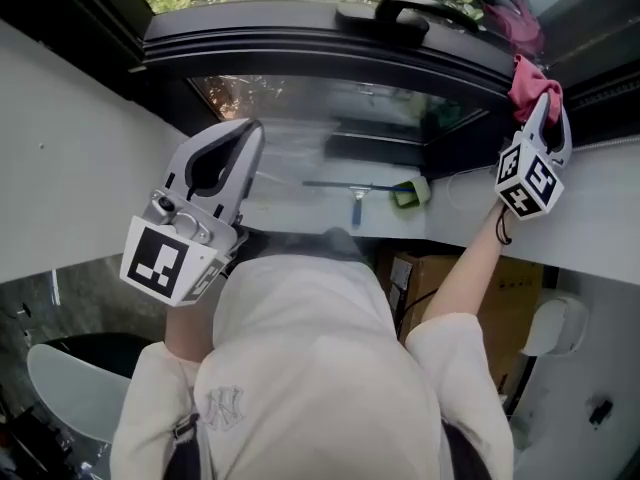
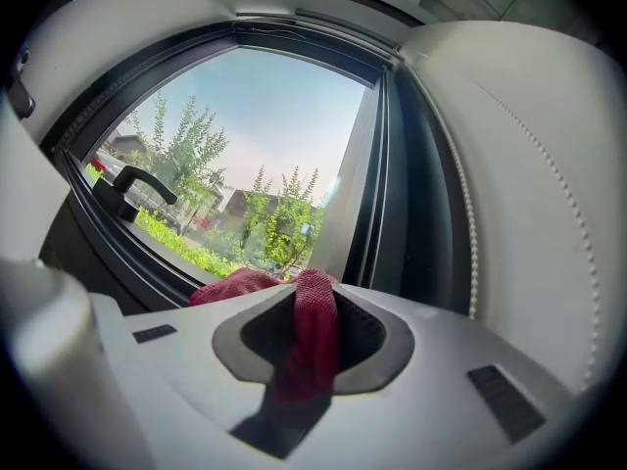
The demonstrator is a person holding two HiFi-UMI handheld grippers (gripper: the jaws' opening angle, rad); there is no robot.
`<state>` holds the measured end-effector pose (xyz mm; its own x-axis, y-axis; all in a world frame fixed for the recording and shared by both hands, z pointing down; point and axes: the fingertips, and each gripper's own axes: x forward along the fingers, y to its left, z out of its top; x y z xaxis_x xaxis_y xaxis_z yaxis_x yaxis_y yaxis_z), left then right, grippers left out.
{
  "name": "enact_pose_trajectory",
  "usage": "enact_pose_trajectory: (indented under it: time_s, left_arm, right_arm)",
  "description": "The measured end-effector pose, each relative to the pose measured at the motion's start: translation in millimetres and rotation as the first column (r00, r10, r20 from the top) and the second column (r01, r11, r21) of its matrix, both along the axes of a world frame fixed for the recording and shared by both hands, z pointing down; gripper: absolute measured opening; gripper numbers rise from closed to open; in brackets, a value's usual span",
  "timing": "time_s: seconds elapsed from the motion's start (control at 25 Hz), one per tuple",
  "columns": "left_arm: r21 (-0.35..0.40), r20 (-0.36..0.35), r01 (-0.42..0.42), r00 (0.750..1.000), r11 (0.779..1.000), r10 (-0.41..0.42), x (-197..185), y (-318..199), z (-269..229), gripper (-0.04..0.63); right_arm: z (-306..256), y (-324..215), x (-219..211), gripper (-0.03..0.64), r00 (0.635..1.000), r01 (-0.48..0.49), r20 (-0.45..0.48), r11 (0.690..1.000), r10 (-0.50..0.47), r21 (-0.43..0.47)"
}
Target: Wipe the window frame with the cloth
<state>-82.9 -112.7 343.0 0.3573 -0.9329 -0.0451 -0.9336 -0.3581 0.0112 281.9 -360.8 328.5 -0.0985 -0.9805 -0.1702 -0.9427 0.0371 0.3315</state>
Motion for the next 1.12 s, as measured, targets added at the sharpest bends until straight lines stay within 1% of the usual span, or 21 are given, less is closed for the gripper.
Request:
enact_pose_trajectory:
  time_s: [0.2, 0.36, 0.64, 1.12]
  left_arm:
    - [0.005, -0.006, 0.012, 1.000, 1.000, -0.012, -5.7, -0.7, -0.9, 0.011]
    - [0.008, -0.013, 0.005, 1.000, 1.000, -0.005, -8.4, -0.4, 2.4, 0.011]
    - [-0.036, -0.038, -0.028, 0.999, 0.999, 0.026, -1.3, -0.8, 17.7, 0.011]
    - [-0.079, -0.080, -0.083, 0.994, 0.993, 0.077, 10.0, -8.3, 34.7, 0.011]
  right_arm:
    - [-1.0, 0.0, 0.5, 0.092, 1.000, 0.000, 0.014, 1.000, 0.000, 0.003]
    - [-2.1, 2.8, 0.4, 0.092, 1.000, -0.005, 0.018, 1.000, 0.005, 0.017]
    - [4.2, 5.3, -4.8, 0.092, 0.999, -0.020, 0.026, 1.000, 0.019, 0.014]
    - [5.9, 7.4, -9.0, 0.092, 0.998, -0.047, 0.045, 0.999, 0.046, 0.010]
